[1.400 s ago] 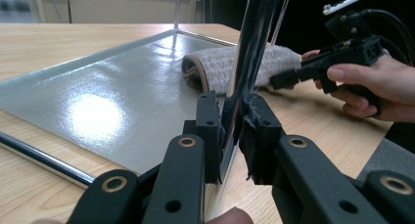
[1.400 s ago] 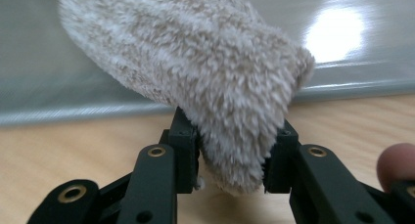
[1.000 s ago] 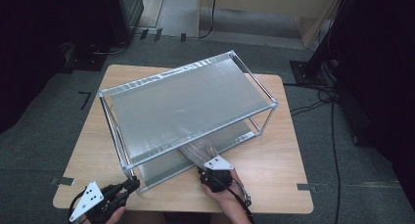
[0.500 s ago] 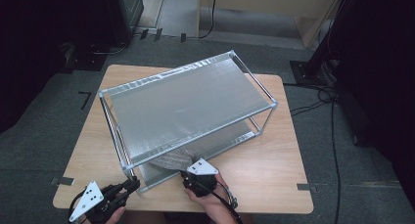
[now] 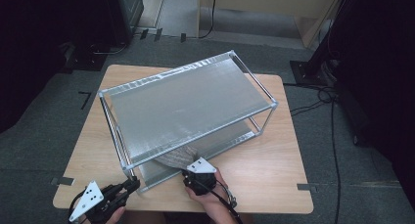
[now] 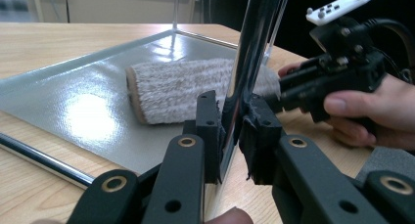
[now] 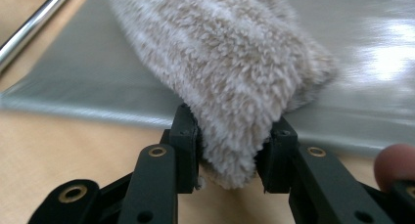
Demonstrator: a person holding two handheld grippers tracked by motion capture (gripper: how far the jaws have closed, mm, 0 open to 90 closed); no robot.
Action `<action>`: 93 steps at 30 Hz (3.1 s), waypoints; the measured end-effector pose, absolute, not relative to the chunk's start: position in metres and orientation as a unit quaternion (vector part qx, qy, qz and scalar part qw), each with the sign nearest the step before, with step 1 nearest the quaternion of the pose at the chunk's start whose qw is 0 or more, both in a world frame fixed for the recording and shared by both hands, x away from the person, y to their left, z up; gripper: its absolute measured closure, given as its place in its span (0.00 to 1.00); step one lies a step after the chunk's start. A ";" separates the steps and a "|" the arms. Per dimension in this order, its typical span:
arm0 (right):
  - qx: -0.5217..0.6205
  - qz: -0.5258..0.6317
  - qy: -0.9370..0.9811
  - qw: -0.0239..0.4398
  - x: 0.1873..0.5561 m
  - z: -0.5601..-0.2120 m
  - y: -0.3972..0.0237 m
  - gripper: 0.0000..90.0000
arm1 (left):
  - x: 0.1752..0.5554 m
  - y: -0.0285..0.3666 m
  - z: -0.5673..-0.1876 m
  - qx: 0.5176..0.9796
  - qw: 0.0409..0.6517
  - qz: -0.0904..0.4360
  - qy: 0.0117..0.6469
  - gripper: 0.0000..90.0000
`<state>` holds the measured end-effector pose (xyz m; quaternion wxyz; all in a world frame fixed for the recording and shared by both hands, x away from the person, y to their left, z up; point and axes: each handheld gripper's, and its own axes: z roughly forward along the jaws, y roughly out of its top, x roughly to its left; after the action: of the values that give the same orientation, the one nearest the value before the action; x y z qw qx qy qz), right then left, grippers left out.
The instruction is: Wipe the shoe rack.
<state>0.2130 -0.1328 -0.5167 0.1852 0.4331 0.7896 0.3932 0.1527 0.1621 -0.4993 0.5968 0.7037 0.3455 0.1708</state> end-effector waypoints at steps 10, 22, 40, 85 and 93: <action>0.378 0.407 0.818 0.149 0.189 -0.516 -0.093 0.73 | 0.153 0.161 -0.500 0.704 0.598 0.169 0.343 0.88; 0.369 0.403 0.824 0.148 0.187 -0.516 -0.099 0.73 | 0.153 0.162 -0.500 0.705 0.597 0.168 0.343 0.88; 0.559 0.356 0.709 0.240 0.237 -0.507 -0.250 0.73 | 0.153 0.161 -0.500 0.705 0.598 0.168 0.343 0.88; 0.403 0.495 0.741 0.210 0.197 -0.473 -0.148 0.43 | 0.153 0.161 -0.500 0.704 0.598 0.167 0.344 0.88; 0.494 0.433 0.723 0.214 0.235 -0.495 -0.141 0.15 | 0.153 0.161 -0.500 0.704 0.599 0.166 0.344 0.88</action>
<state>0.2345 -0.1409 -0.4955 0.2137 0.4936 0.7233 0.4331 0.1531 0.1614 -0.5002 0.5988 0.7039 0.3441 0.1659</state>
